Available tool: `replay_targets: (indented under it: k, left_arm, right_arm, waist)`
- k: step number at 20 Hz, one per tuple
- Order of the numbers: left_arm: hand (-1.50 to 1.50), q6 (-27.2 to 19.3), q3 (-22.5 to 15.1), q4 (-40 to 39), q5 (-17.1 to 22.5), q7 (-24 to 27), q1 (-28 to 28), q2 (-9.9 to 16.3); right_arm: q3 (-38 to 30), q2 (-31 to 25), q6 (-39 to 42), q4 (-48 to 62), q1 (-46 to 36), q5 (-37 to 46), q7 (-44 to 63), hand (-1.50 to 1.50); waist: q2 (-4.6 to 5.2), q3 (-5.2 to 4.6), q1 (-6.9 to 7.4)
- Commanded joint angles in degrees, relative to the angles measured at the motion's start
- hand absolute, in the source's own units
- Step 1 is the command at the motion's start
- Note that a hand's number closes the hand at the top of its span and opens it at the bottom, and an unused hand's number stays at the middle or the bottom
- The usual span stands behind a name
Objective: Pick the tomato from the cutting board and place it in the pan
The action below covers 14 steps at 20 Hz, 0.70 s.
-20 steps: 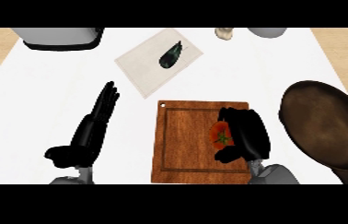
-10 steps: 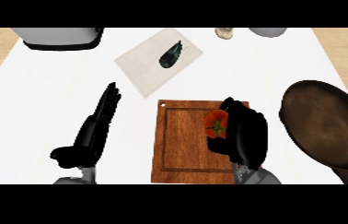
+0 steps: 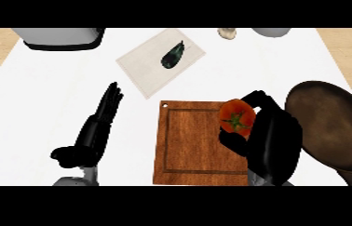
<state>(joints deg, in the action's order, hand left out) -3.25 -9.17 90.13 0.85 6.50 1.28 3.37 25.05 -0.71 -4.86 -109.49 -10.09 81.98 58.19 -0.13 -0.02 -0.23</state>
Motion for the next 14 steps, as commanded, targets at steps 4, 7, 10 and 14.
replay_targets:
  k: [4, 7, 10, 14]
  left_arm:
    - [0.0, -0.3, 1.66, -3.57, -0.3, -0.1, 3.49, -0.27]
    - [0.0, -0.83, 0.47, 1.41, -0.62, -3.02, 1.54, -0.5]
    - [0.0, -0.17, -0.68, 1.48, -1.16, -1.39, -1.01, -0.64]
    - [0.0, 4.46, 2.92, 2.02, 2.8, 0.09, -2.13, 3.06]
  right_arm:
    - [-11.16, -3.34, -11.87, -2.9, 5.96, -6.78, -3.91, 1.5]
    - [-16.11, -4.8, -15.28, -1.27, 7.65, -8.39, -5.95, 1.5]
    - [-23.43, -10.53, -19.6, 3.22, 8.52, -14.74, -13.47, 1.5]
    - [-29.55, -14.71, -22.66, 12.52, 4.25, -12.89, -16.05, 1.5]
  waist:
    - [0.25, 0.07, -0.39]
    - [0.16, 0.07, 0.04]
    - [0.18, 0.09, 0.08]
    - [0.24, 0.05, 0.66]
